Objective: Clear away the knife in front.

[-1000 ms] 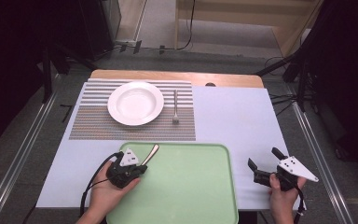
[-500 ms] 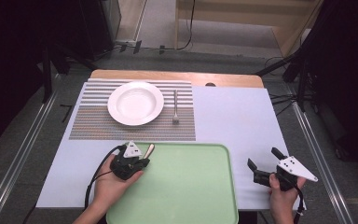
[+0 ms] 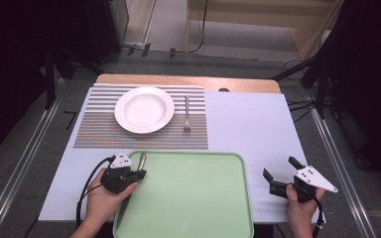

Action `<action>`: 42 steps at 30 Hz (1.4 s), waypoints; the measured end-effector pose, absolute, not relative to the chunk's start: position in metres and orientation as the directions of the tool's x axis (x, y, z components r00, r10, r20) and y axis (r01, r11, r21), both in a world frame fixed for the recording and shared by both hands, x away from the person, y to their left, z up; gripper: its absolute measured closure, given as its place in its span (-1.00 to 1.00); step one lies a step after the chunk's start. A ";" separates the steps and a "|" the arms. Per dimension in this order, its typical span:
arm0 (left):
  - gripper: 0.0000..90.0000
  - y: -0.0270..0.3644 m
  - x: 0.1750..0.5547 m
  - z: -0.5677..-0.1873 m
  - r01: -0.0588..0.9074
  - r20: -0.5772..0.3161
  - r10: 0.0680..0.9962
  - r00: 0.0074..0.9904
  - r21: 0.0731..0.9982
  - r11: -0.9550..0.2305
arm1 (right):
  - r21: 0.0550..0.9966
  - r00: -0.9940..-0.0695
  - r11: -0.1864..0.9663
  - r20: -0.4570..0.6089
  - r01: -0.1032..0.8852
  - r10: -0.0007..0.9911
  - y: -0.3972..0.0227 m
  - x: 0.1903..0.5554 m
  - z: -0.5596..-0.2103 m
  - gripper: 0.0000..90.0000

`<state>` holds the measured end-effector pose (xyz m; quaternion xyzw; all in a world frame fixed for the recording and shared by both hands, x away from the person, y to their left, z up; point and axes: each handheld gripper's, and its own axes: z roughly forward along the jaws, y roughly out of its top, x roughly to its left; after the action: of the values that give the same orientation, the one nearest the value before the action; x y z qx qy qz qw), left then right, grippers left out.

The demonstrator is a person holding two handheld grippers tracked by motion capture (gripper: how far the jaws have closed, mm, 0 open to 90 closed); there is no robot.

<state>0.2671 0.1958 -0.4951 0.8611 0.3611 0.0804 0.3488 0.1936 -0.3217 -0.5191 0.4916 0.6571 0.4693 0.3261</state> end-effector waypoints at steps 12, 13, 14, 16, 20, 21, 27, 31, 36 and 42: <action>1.00 0.211 0.266 -0.492 0.566 -0.102 0.695 0.712 0.669 -0.482 | 0.937 -0.310 0.079 0.032 0.339 0.950 -0.322 0.193 -0.519 -1.00; 1.00 0.212 0.266 -0.491 0.568 -0.104 0.701 0.705 0.674 -0.472 | 0.937 -0.309 0.078 0.032 0.339 0.950 -0.322 0.193 -0.519 -1.00; 1.00 0.214 0.266 -0.490 0.567 -0.099 0.704 0.703 0.675 -0.471 | 0.937 -0.309 0.078 0.033 0.339 0.950 -0.322 0.193 -0.519 -1.00; 0.99 0.219 0.266 -0.489 0.565 -0.102 0.706 0.701 0.685 -0.461 | 0.938 -0.309 0.077 0.034 0.339 0.950 -0.322 0.193 -0.519 -1.00; 0.99 0.230 0.266 -0.484 0.551 -0.139 0.699 0.702 0.727 -0.409 | 0.938 -0.311 0.076 0.035 0.339 0.950 -0.322 0.193 -0.519 -1.00; 0.99 0.233 0.265 -0.482 0.547 -0.149 0.697 0.702 0.739 -0.394 | 0.938 -0.311 0.076 0.035 0.338 0.950 -0.322 0.194 -0.519 -1.00; 0.79 0.246 0.264 -0.477 0.529 -0.157 0.710 0.687 0.777 -0.341 | 0.938 -0.308 0.077 0.033 0.339 0.951 -0.322 0.194 -0.519 -1.00; 0.34 0.257 0.262 -0.472 0.497 -0.186 0.703 0.686 0.826 -0.267 | 0.937 -0.307 0.077 0.034 0.340 0.951 -0.321 0.194 -0.519 -1.00; -0.55 0.271 0.261 -0.467 0.476 -0.218 0.713 0.666 0.860 -0.182 | 0.937 -0.308 0.076 0.035 0.342 0.951 -0.321 0.195 -0.519 -1.00; -1.00 0.296 0.257 -0.463 0.417 -0.241 0.689 0.683 0.903 -0.098 | 0.937 -0.307 0.076 0.035 0.342 0.951 -0.321 0.194 -0.519 -1.00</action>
<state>0.2567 0.2958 -0.4632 0.7308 0.3785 0.1226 0.5546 0.1945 -0.3210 -0.5188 0.4913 0.6580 0.4697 0.3241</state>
